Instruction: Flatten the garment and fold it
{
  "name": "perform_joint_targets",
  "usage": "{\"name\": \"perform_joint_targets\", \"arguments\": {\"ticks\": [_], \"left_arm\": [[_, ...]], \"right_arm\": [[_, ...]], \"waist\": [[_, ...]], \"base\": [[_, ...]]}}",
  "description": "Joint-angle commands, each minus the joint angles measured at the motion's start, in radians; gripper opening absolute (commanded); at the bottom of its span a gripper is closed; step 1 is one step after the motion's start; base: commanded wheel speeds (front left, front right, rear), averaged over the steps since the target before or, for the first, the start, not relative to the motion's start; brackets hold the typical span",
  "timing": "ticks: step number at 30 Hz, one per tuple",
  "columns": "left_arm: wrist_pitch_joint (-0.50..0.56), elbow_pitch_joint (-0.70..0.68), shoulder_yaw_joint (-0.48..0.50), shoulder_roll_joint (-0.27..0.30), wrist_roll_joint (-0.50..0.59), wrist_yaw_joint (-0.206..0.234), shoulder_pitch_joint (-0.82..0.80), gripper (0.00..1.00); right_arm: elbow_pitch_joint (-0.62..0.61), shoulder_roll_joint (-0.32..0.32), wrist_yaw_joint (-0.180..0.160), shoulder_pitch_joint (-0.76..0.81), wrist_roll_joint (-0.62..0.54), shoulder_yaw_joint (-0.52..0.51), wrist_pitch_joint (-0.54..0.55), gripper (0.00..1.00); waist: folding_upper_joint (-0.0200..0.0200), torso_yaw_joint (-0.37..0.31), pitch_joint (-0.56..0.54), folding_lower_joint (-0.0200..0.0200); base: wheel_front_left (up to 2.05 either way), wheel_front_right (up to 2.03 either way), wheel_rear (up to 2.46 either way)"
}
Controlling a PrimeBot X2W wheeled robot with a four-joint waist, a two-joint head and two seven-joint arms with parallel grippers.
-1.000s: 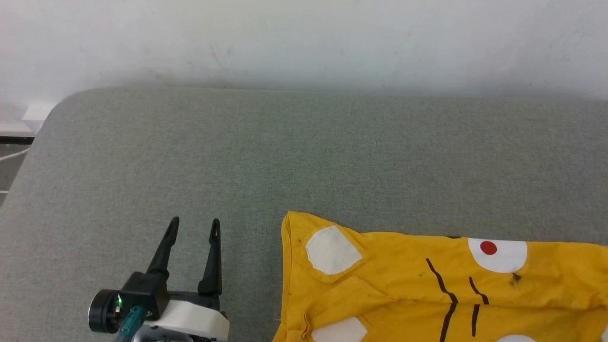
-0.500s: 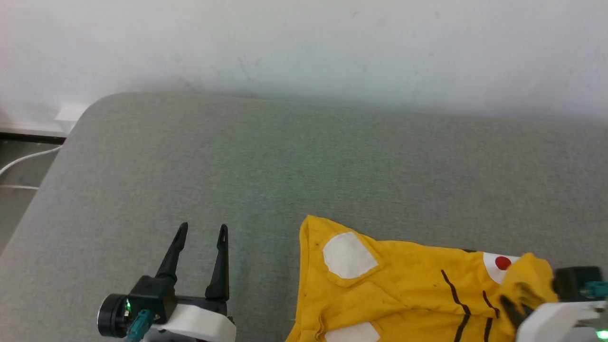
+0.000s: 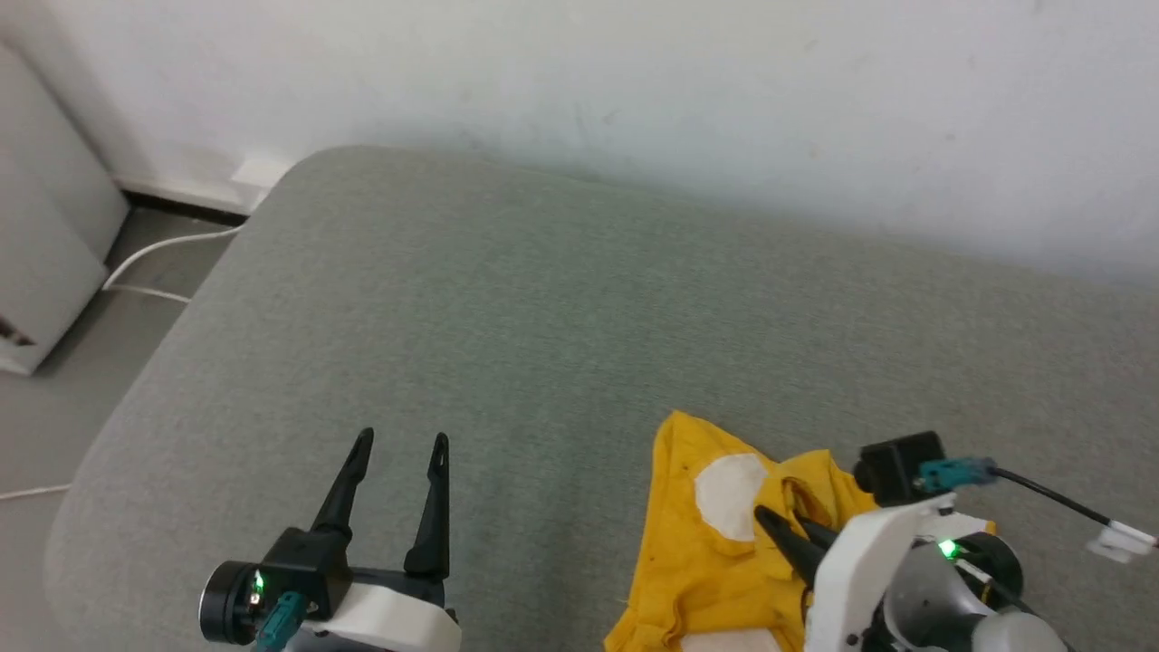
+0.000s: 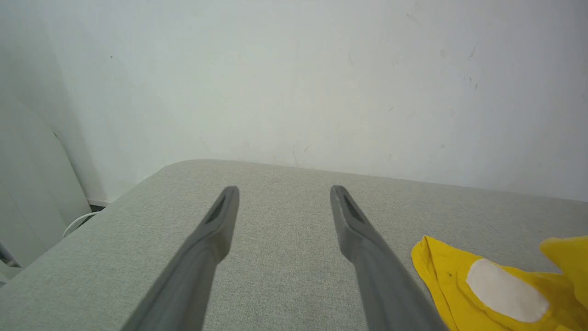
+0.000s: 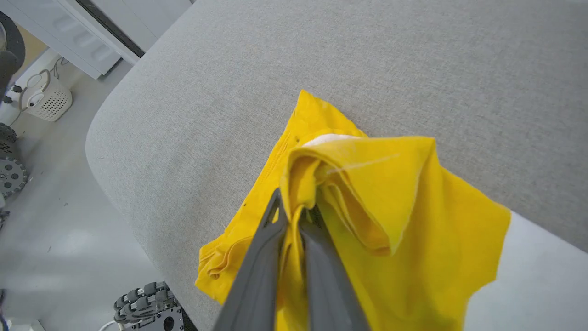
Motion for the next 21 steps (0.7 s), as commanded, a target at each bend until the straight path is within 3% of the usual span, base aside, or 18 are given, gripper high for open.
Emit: {"name": "perform_joint_targets", "arguments": {"ticks": [1,13,14,15,21], "left_arm": [[-0.005,0.003,0.000,-0.003,0.009,-0.006,0.004,1.00],[-0.005,0.015,-0.002,-0.009,0.013,-0.015,-0.010,1.00],[-0.005,0.016,-0.002,-0.009,0.013,-0.015,-0.010,1.00],[-0.005,0.016,-0.001,-0.009,0.014,-0.015,-0.010,1.00],[-0.005,0.019,0.005,-0.011,0.017,-0.012,-0.009,1.00]], "right_arm": [[0.015,0.003,-0.001,-0.018,-0.004,0.010,-0.007,0.00],[0.288,0.010,-0.001,-0.108,-0.020,0.050,-0.104,0.02],[0.302,0.010,-0.001,-0.115,-0.016,0.063,-0.113,0.38],[0.315,0.010,-0.001,-0.123,-0.014,0.076,-0.121,1.00],[0.356,0.011,-0.001,-0.173,-0.021,0.185,-0.151,1.00]], "waist": [[0.0000,0.047,0.001,0.0000],[0.0000,0.133,0.031,0.0000],[0.0000,0.135,0.033,0.0000],[0.0000,0.136,0.034,0.0000],[0.0000,0.117,0.030,0.0000]], "base": [[0.00,0.00,0.00],[0.00,0.00,0.00],[0.00,0.00,0.00],[0.00,0.00,0.00],[0.00,0.00,0.00]]}}
